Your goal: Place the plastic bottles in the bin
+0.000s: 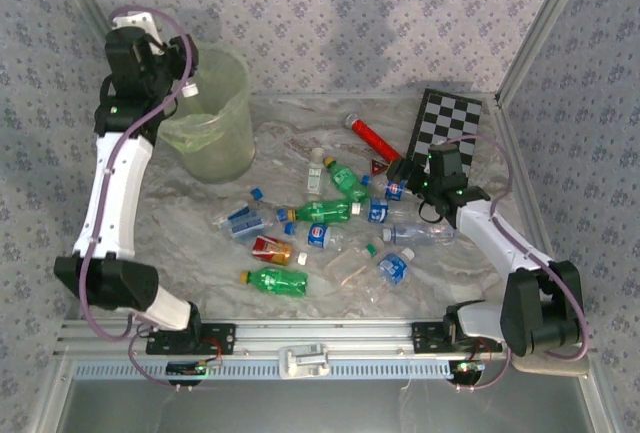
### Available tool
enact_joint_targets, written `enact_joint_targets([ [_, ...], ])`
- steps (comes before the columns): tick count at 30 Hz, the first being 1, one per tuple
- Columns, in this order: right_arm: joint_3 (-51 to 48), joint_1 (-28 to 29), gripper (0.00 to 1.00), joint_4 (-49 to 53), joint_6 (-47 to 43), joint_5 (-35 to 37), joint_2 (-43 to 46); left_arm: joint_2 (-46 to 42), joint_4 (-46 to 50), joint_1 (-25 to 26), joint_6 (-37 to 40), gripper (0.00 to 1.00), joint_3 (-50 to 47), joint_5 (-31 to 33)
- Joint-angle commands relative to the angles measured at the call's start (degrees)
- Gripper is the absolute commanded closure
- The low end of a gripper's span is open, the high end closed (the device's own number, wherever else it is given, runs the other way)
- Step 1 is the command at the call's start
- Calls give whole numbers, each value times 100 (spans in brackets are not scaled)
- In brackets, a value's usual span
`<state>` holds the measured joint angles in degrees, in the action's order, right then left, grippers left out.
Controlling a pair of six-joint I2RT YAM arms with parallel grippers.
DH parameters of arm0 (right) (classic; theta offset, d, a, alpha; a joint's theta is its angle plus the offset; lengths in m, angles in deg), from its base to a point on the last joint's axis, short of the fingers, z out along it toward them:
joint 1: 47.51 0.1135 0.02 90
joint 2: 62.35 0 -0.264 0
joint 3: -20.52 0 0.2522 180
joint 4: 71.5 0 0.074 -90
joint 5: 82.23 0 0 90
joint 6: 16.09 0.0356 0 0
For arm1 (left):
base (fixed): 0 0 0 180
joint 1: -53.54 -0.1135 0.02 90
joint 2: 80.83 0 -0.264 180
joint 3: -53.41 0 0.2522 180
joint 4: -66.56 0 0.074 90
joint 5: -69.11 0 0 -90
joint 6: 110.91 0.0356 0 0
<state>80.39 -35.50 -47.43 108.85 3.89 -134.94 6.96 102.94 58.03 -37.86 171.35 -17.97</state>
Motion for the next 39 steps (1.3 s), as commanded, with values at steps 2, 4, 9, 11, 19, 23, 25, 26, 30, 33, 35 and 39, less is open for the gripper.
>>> enact_joint_targets([
  [2, -60, 1, 0, 225, -150, 102, 203, 593, 634, -47, 171, 57, 724, -646],
  [4, -64, 3, 0, 268, -169, 114, 241, 871, 885, -45, 233, 57, 1072, -661],
  [9, -102, 3, 0, 355, -207, 199, 364, 1300, 1202, -47, 463, 57, 1280, -471],
  [11, -105, -2, 0, 378, -222, 207, 386, 1407, 1279, -49, 562, 57, 1289, -298],
  [19, -88, -8, 0, 421, -233, 236, 403, 1771, 1471, -49, 755, 56, 1272, 23],
  [23, -72, -6, 0, 428, -250, 246, 404, 1853, 1493, -45, 737, 55, 1245, 73],
  [25, -65, -13, 0, 429, -259, 256, 396, 1873, 1492, -50, 707, 51, 1248, 77],
  [26, -62, -19, 0, 435, -260, 263, 396, 1881, 1492, -52, 702, 49, 1254, 84],
  [30, -45, -15, 0, 420, -260, 269, 387, 1857, 1492, -39, 671, 38, 1276, 112],
  [33, -35, -24, 0, 423, -260, 260, 370, 1806, 1483, -41, 648, 30, 1289, 133],
  [35, -40, -23, 0, 420, -259, 257, 356, 1752, 1475, -39, 629, 24, 1280, 133],
  [39, -38, -23, 0, 412, -242, 251, 345, 1599, 1449, 13, 654, 15, 1264, 156],
])
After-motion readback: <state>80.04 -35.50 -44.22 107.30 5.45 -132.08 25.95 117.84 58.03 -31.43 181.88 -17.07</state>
